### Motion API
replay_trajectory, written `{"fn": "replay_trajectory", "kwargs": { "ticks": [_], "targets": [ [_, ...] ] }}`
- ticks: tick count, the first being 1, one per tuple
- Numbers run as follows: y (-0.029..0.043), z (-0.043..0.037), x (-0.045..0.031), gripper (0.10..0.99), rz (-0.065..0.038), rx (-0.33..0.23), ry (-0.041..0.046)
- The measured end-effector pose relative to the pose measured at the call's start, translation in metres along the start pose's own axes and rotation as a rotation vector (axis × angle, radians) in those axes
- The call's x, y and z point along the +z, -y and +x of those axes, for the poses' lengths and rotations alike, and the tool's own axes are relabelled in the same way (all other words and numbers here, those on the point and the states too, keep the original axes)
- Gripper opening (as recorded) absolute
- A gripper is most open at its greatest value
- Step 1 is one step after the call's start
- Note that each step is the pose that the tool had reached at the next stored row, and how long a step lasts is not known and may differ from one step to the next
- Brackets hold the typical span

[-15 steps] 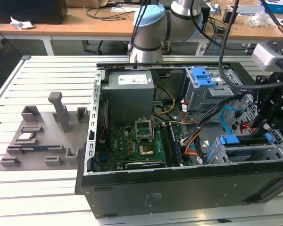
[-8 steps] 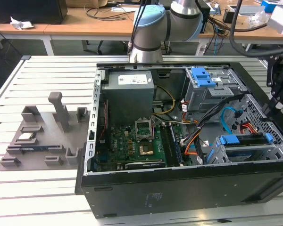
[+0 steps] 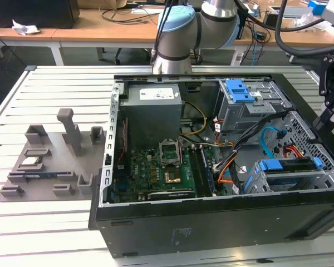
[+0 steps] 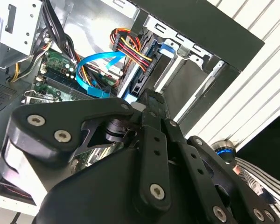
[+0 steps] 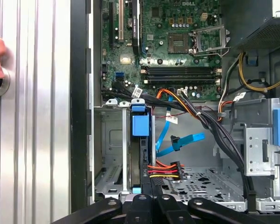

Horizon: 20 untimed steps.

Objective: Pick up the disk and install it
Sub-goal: 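Insert the first disk wire, then insert the second disk wire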

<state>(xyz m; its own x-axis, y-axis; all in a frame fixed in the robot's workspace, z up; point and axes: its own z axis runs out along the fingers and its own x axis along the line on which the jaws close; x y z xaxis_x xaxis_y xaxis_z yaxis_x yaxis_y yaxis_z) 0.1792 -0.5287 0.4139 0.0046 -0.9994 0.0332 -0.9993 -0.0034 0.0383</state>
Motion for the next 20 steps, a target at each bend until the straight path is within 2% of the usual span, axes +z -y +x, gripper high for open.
{"fn": "replay_trajectory", "kwargs": {
  "ticks": [8, 9, 11, 12, 13, 14, 15, 16, 18, 20],
  "targets": [
    [0.0, 0.0, -0.0001, 0.114, 0.0, 0.0, 0.0001],
    [0.0, 0.0, -0.0001, 0.235, 0.0, 0.0, 0.0001],
    [0.0, 0.0, -0.0001, 0.357, 0.0, 0.0, 0.0001],
    [0.0, 0.0, -0.0001, 0.357, 0.0, 0.0, 0.0001],
    [0.0, 0.0, -0.0001, 0.42, 0.0, 0.0, 0.0002],
    [-0.0003, 0.0001, 0.0001, 0.42, 0.0, 0.0, 0.0001],
    [-0.0016, -0.0001, 0.0004, 0.42, 0.0, 0.0, 0.0],
    [-0.0062, -0.0006, 0.0022, 0.42, 0.0, -0.001, -0.0001],
    [-0.0133, -0.0012, 0.0097, 0.42, 0.0, -0.015, -0.0001],
    [-0.0153, -0.0017, 0.0133, 0.42, 0.001, -0.027, -0.001]
  ]
}}
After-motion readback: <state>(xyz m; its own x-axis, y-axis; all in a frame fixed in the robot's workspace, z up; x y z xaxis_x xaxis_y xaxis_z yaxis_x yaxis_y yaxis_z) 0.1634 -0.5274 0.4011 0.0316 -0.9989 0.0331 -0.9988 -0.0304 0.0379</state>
